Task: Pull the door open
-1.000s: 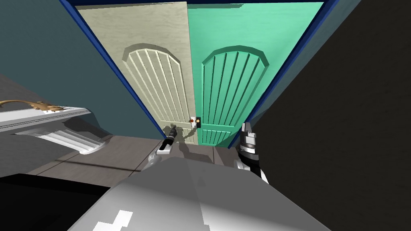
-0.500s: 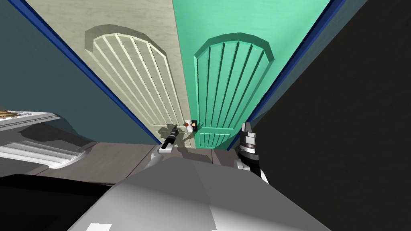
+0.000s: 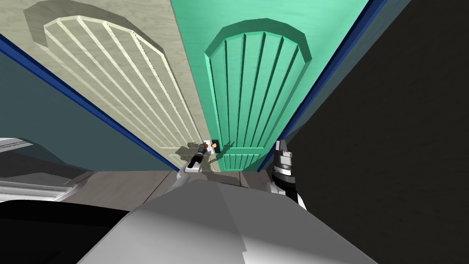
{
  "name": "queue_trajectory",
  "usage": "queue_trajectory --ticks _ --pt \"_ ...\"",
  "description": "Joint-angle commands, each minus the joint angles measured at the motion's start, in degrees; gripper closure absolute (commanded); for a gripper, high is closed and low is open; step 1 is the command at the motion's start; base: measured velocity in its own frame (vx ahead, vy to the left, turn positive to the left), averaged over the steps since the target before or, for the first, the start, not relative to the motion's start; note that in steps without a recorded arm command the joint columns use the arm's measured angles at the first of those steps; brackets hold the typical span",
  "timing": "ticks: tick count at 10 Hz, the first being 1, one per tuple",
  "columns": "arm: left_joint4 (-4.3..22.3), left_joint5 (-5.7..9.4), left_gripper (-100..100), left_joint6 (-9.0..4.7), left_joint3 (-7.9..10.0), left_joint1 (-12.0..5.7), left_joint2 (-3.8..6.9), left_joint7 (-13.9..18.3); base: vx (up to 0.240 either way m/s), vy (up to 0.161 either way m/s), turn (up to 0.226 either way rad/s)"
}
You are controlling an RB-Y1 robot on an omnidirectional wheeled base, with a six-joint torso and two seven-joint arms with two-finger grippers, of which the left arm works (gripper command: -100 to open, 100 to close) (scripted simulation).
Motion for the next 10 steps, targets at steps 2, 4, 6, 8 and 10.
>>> queue_trajectory --ticks 2,4,6,8,10 --pt "0.05 0.01 100 0.07 0.06 0.10 0.04 0.00 -0.025 0.013 -0.020" --pt "0.05 0.01 100 0.07 0.06 0.10 0.04 0.00 -0.004 0.000 0.002" --pt "0.62 0.21 100 0.19 1.00 1.53 1.05 0.19 -0.159 0.073 0.105" --pt "0.80 0.35 100 0.15 1.48 2.44 1.87 0.48 -0.225 0.094 0.089" --pt "-1.27 0.07 -100 -0.21 -0.71 2.55 1.12 0.95 -0.211 -0.006 -0.109"
